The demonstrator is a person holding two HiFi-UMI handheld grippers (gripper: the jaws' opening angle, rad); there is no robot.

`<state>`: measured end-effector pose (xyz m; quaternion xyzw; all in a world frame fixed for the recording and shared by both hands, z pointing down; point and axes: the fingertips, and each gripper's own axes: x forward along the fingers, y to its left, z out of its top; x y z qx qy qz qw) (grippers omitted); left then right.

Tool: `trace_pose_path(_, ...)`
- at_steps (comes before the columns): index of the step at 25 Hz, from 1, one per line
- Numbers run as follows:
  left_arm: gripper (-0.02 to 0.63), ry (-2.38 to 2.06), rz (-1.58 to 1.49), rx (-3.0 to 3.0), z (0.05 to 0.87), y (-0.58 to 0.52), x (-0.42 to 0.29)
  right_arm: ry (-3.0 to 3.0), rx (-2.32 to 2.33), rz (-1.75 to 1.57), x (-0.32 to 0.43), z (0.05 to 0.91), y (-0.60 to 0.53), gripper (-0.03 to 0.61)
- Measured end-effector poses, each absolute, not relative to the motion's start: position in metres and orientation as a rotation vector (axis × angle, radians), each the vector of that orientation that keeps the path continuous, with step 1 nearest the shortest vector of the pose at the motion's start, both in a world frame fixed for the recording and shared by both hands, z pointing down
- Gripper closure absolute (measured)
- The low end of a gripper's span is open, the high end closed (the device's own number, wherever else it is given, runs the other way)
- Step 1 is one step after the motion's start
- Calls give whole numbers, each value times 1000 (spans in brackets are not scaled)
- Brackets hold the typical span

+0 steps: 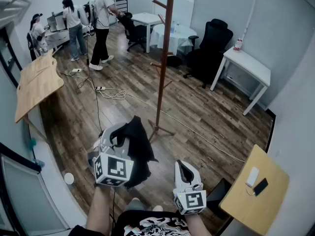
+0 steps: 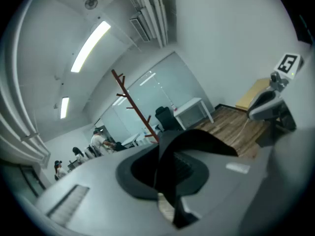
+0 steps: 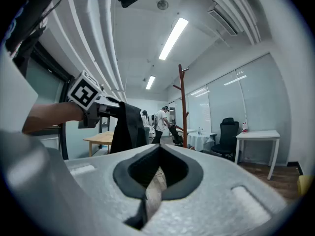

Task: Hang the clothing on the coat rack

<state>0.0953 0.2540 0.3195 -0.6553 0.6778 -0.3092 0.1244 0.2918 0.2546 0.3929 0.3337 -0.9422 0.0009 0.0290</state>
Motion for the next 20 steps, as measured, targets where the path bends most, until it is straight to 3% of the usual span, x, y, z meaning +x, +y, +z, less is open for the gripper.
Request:
trace_pose_path(7, 603, 2167, -617, -2017, 314, 357, 148, -2985, 903, 79, 299, 378, 335, 581)
trace_pose_path(20, 603, 2190, -628, -1992, 320, 376, 153, -3088, 786, 106, 286, 377, 355, 580)
